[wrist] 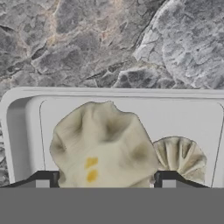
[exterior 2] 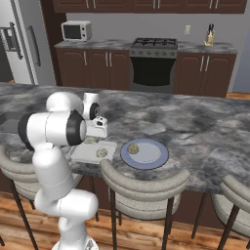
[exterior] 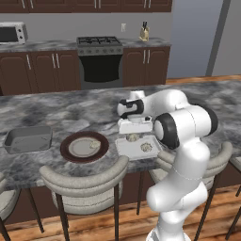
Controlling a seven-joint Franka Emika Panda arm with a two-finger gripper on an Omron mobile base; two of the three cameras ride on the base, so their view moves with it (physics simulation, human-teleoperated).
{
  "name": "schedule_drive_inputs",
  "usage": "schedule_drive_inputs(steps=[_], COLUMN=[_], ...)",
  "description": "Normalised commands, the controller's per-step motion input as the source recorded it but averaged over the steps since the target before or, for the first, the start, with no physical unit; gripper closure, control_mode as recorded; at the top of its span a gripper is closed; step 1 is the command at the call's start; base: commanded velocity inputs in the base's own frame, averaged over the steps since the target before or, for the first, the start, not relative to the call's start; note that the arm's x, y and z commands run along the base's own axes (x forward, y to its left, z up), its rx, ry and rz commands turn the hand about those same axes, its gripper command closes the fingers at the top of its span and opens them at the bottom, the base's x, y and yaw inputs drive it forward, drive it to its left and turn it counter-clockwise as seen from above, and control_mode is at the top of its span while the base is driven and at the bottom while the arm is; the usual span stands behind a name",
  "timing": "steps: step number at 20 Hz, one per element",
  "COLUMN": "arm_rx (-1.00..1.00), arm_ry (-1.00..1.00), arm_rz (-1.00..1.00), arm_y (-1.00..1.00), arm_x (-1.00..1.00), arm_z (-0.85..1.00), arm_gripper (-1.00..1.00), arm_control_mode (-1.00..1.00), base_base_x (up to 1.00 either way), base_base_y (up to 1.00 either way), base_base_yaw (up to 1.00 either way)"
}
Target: Place two dumplings into each of the tupperware containers and then place the containers in the fridge.
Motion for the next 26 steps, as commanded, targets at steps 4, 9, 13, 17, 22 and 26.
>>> schedule_drive_inputs(steps=[4,9,13,17,22,26], arm_rx=[0.0,0.0,0.0,0.0,0.0,0.0], arm_ry=[0.0,0.0,-0.05,-0.1,-0.05,0.0], arm_rz=[0.0,0.0,0.0,0.0,0.0,0.0], arm_y=[0.07,0.0,0.0,0.0,0.0,0.05], arm_x=[0.0,-0.05,-0.59,-0.38,0.01,0.01], arm_z=[-0.41,-0.15,0.0,-0.02,-0.06,0.0], arm_gripper=[1.0,1.0,1.0,1.0,-1.0,-1.0], arm_control_mode=[-1.0,-1.0,-1.0,-1.0,-1.0,-1.0], base_base_x=[0.0,0.0,0.0,0.0,0.0,0.0], base_base_y=[0.0,0.0,0.0,0.0,0.0,0.0], base_base_yaw=[0.0,0.0,0.0,0.0,0.0,0.0])
